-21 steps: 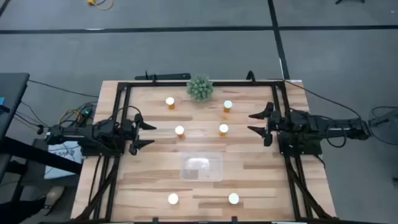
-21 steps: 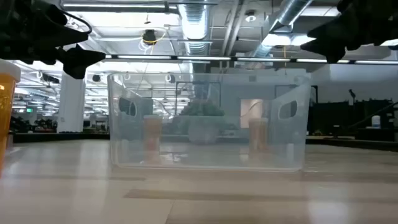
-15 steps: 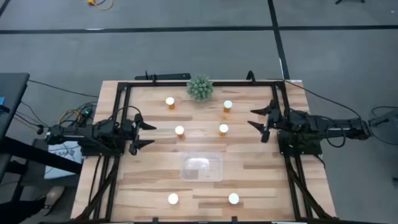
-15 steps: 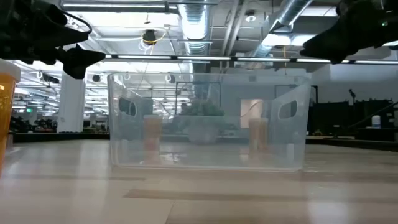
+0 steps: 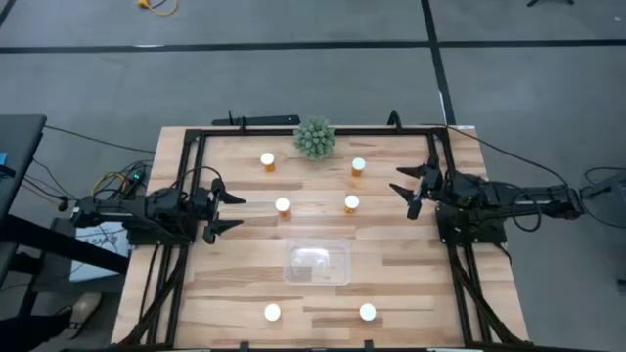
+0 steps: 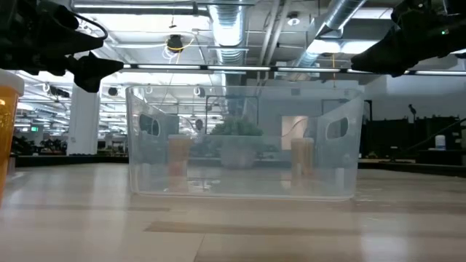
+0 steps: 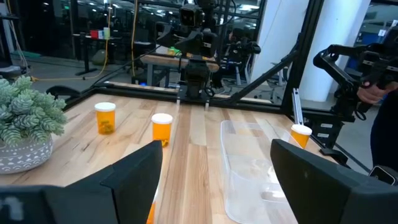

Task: Pick and place pill bottles into a basket
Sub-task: Put the orange pill bottle into the transparent bin

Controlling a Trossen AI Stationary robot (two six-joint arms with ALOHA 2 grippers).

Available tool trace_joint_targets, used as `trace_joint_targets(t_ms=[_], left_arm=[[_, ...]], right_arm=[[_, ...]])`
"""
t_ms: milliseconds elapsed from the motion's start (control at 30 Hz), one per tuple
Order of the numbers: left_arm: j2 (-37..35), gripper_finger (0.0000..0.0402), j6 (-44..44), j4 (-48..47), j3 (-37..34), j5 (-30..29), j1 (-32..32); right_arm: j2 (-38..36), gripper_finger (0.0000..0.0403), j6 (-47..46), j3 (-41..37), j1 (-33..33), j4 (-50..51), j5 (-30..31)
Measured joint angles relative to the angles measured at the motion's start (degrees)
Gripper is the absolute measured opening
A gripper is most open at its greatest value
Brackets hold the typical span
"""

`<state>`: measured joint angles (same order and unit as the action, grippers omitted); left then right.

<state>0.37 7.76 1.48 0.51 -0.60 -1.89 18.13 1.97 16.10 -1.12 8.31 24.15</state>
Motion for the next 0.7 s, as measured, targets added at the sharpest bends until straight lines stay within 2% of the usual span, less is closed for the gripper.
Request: trace_joint_targets(t_ms=[133,333,433,567,700], left_arm=[[0.0,0.029,0.08,0.0,0.01,0.0,0.0],[0.0,0.029,0.13,0.01,0.0,0.0,0.0],[0.01,0.029,-0.01,0.01,0.0,0.0,0.0],[-0.01,0.029,0.11,0.01,0.0,-0.02,-0.02],[0.0,0.029,0.13,0.01,0.0,0.0,0.0]], right_arm=[[-0.16,0.024,-2.83,0.0,0.0,0.29,-7.37],[-0.2,0.024,-14.8,0.0,-0.03,-0.8,-26.81],[-0.2,0.024,-19.6,0.0,-0.03,-1.13,-34.38],[-0.2,0.024,-22.78,0.0,-0.03,-1.13,-40.53],[-0.03,0.024,-21.76,0.98,-0.25,-0.72,-42.29]])
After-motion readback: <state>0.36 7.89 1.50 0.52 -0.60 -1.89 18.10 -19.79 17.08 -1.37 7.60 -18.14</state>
